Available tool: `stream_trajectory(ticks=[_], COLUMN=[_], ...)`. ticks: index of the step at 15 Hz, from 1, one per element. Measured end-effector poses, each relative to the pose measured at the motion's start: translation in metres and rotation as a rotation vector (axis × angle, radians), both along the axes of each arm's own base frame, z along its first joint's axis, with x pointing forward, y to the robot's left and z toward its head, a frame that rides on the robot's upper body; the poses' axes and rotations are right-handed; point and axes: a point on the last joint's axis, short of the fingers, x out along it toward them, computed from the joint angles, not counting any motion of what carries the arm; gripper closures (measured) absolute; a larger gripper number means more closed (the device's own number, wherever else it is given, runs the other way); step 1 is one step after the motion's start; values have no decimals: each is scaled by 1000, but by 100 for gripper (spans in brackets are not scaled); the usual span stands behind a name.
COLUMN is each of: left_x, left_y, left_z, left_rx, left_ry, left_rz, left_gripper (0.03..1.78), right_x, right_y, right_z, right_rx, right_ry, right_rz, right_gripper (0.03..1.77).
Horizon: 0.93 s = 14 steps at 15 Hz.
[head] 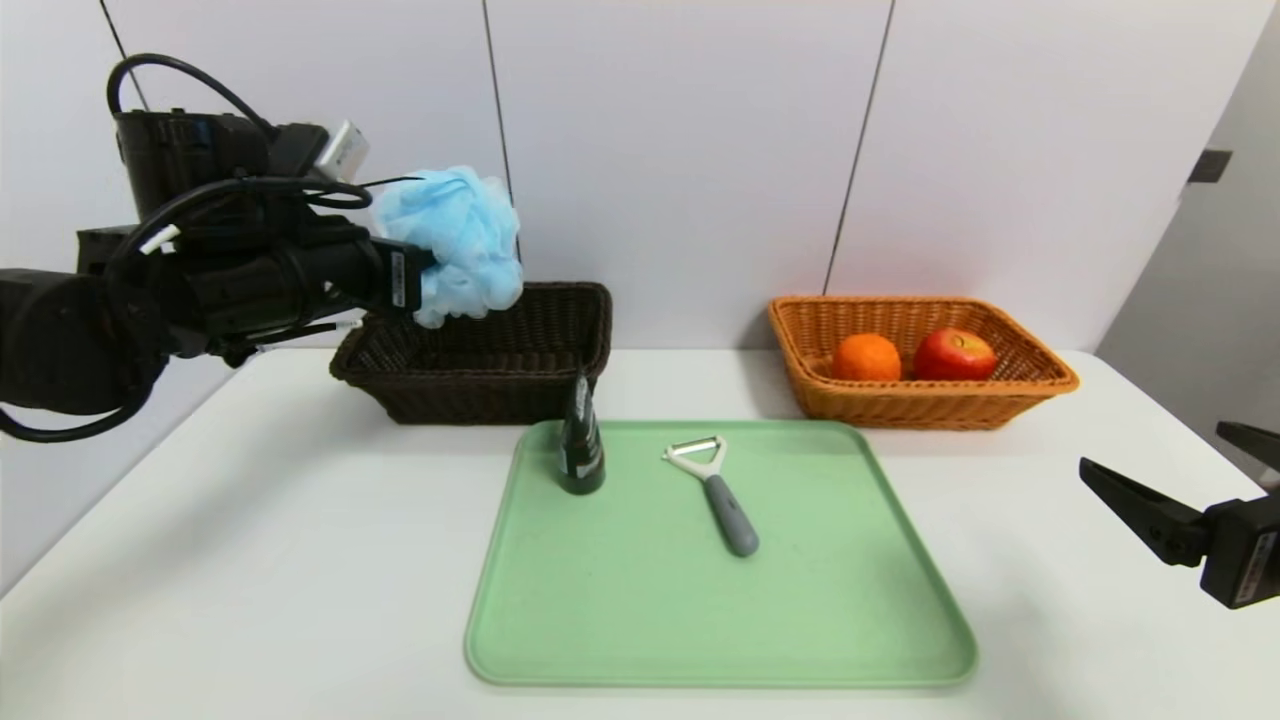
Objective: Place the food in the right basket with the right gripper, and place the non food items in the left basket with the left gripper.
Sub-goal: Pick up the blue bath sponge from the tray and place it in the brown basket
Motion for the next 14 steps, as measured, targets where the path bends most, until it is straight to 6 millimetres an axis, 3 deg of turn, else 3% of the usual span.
stream_trajectory(ticks=[3, 11, 12, 14], left_x=[19, 43, 44, 46], left_y=[11, 43, 44, 45], left_z=[-10, -42, -44, -48], left_rx=[6, 106, 107, 109], left_ry=[21, 88, 95, 103], left_rz=[40, 118, 121, 126], left_gripper=[161, 161, 154, 123], right_x=[0, 0, 1, 1], right_y=[0, 0, 0, 0], right_z=[1, 1, 2, 3], right_rx=[0, 1, 3, 4], right_ry=[-3, 0, -2, -3], right_rz=[-2, -4, -3, -4], right_gripper=[10, 10, 10, 10])
